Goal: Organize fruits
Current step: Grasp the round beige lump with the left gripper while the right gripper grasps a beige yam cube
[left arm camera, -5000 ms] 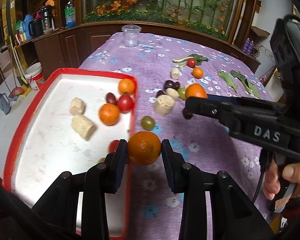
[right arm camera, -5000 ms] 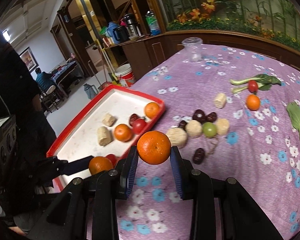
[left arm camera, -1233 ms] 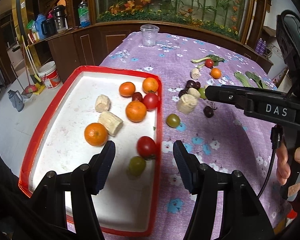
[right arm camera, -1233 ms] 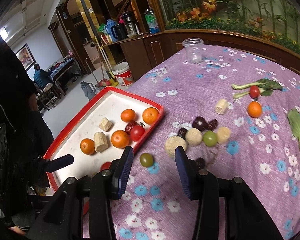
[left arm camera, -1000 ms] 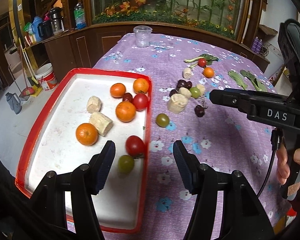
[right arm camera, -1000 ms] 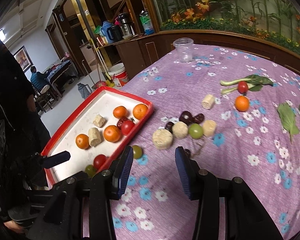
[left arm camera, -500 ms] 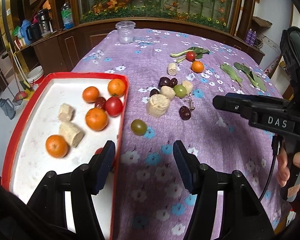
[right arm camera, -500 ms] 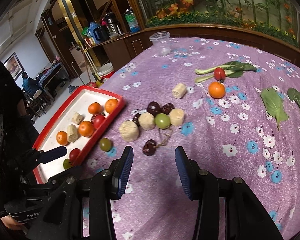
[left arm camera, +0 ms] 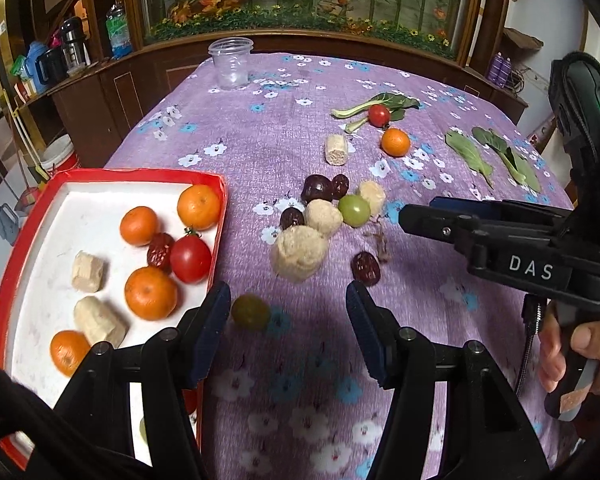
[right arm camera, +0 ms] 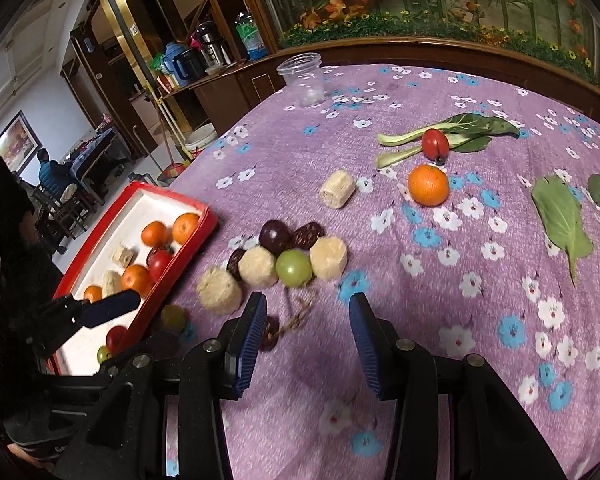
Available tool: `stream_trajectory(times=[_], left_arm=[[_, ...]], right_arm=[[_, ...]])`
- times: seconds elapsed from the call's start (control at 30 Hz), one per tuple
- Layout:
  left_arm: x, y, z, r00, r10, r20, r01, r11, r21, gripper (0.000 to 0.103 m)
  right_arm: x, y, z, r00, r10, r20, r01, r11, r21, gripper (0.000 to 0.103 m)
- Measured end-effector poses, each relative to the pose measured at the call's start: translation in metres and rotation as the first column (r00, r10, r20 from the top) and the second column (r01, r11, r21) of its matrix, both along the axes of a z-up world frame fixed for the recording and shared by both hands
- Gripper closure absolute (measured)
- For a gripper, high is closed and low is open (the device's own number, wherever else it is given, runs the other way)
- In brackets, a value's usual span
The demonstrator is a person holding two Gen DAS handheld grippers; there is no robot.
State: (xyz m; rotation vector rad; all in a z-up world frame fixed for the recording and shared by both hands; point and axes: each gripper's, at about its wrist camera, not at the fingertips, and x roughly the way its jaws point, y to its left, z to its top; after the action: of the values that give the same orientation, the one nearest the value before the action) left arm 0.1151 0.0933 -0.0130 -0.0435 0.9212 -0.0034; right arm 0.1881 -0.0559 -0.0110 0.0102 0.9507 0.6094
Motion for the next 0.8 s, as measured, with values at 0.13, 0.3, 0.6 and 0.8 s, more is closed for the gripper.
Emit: stream_trajectory(times=[0.13, 0.3, 0.6, 0.8], left_arm=[[0.011, 0.002, -0.003, 1.000, 0.011, 0.001, -0.011, 1.000, -0.005, 0.044], [0.022, 0.001, -0.006, 1.000, 0.006, 0.007, -0.006, 1.000, -0.017, 0.044], [0.034, -0.001, -0.019, 1.000, -0.019, -0.014, 0.019, 1.000, -0.012, 0.045], [0.041, -0.003, -0.025, 0.999, -0.037, -0.031, 0.037, 0.999, -0.018, 0.053]], right_arm=[[0.016, 0.006, 0.002, 1.000, -0.013, 0.006, 0.013, 1.000, 0.003, 0.059], [0.041, 0.016, 0.006, 0.999, -0.033, 0.010, 0.033, 0.999, 0.017, 0.059], [0.082, 0.034, -0.008, 0.996, -0.073, -0.043, 0.075, 0.996, 0.045, 0.059], [0.101, 0.042, -0.023, 0.993, -0.095, -0.065, 0.097, 0.995, 0.025, 0.060]])
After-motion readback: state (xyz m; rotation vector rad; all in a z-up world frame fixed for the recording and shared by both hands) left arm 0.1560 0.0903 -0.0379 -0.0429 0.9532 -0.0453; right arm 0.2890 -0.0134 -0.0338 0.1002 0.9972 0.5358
